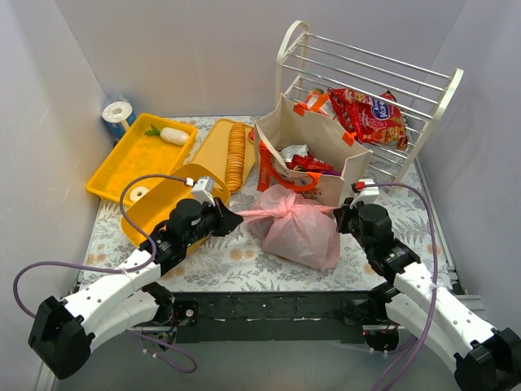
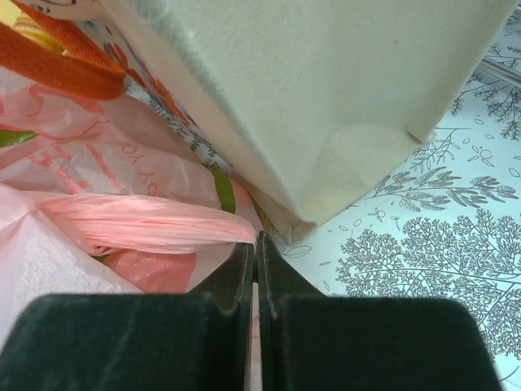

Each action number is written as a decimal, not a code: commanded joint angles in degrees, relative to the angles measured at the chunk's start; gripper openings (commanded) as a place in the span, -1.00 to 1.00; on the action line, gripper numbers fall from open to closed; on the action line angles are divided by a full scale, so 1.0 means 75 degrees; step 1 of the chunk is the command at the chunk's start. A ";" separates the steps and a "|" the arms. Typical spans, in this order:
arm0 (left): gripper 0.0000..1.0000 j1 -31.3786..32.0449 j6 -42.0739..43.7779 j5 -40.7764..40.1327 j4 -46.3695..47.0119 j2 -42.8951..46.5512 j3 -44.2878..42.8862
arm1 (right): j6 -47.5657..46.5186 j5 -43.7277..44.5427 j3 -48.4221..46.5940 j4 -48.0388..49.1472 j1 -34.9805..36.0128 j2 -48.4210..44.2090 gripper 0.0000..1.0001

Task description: Place the mixed food into the grocery bags and tie them

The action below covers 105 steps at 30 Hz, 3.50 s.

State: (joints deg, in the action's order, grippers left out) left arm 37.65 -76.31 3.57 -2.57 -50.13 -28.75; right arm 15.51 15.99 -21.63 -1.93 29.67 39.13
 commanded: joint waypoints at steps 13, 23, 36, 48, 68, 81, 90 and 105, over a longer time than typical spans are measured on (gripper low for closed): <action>-1.00 -0.0731 -0.0231 -0.1953 -0.1427 0.0637 0.0201 | -0.0251 0.1584 0.0270 -0.0129 -0.1495 -0.0472 -0.97; -1.00 -0.0836 -0.0173 -0.1836 -0.1427 0.0555 0.0154 | -0.0286 0.1185 0.0353 -0.0094 -0.1765 -0.0671 -0.97; -1.00 -0.0895 0.0155 -0.1134 -0.1018 0.0508 0.0002 | -0.0589 0.0834 0.0213 -0.0129 -0.1800 -0.0823 -0.97; 0.96 -0.0895 0.1772 -0.0019 -0.1216 -0.0405 -0.1848 | -0.0861 -0.1358 -0.0585 -0.0269 -0.1812 -0.0882 0.72; 0.97 -0.2852 0.2311 0.1845 -0.1064 -0.2949 -0.4242 | -0.2044 -0.0979 -0.2881 -0.0820 0.2463 0.1166 0.76; 0.96 -0.2852 0.2757 0.1398 -0.1040 -0.2715 -0.3619 | -0.2993 0.1068 -0.3339 -0.0609 0.3638 0.3008 0.88; 0.96 -0.2864 0.2780 0.1375 -0.1029 -0.2621 -0.3549 | -0.2971 0.0774 -0.3525 -0.1241 0.3556 0.4437 0.94; 0.96 -0.2864 0.2769 0.1597 -0.0982 -0.2398 -0.3526 | -0.2712 -0.1310 -0.4732 -0.2237 0.3648 0.4077 -0.97</action>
State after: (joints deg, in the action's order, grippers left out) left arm 16.27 -56.14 14.41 -10.28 -69.87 -55.59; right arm -5.87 14.15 -49.74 -15.62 55.44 74.26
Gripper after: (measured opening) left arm 0.981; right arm 0.050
